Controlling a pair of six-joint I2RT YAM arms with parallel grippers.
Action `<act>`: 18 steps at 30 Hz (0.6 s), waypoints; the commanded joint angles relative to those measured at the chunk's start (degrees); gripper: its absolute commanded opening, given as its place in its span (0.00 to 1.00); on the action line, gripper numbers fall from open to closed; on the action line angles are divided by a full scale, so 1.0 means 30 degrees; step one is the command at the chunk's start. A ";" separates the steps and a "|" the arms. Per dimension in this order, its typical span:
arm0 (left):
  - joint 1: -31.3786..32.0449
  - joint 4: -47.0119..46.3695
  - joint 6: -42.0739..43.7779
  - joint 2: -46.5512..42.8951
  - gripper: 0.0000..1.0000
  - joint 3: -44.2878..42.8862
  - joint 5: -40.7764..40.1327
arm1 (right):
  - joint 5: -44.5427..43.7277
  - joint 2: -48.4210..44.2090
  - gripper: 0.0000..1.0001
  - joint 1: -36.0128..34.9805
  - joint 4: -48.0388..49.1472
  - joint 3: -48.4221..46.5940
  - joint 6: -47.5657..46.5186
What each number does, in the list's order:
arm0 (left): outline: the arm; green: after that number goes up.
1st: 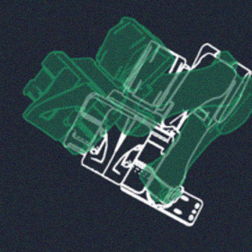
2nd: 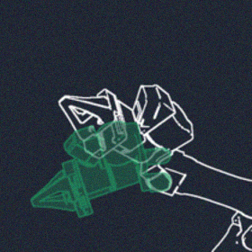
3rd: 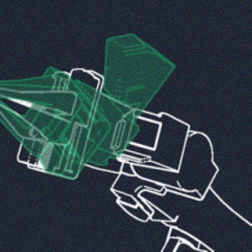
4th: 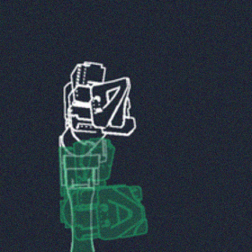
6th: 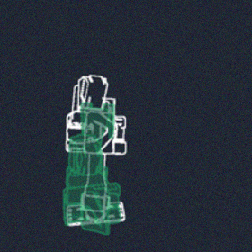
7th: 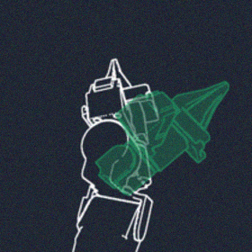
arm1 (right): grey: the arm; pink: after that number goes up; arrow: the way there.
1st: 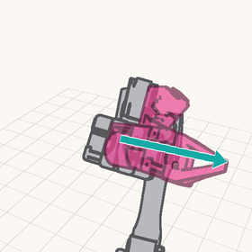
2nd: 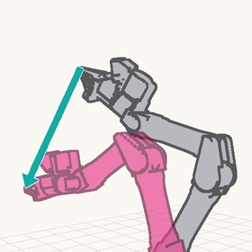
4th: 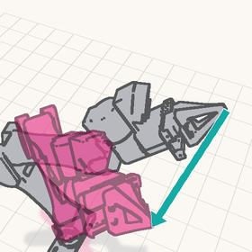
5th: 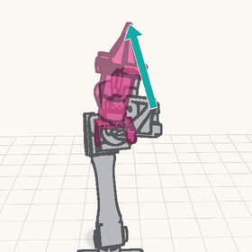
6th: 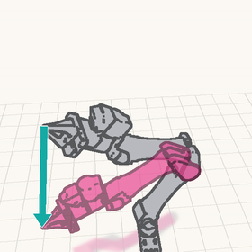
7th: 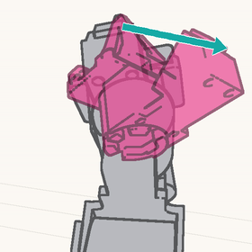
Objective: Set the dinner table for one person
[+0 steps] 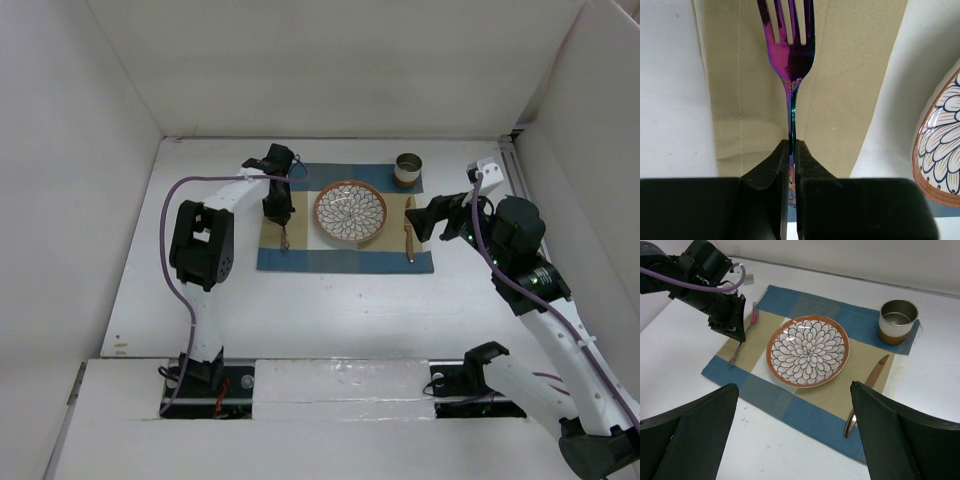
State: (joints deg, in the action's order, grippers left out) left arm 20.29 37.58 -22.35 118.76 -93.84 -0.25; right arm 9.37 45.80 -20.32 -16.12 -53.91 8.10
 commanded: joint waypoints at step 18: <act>0.0677 0.0568 0.0360 0.0521 0.00 -0.0946 -0.0151 | -0.0251 -0.0150 1.00 0.0092 -0.0017 -0.0809 -0.0473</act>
State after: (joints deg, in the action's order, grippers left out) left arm 22.15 38.61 -21.89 120.44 -95.29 -0.23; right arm 9.37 45.80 -20.32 -16.51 -53.91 7.31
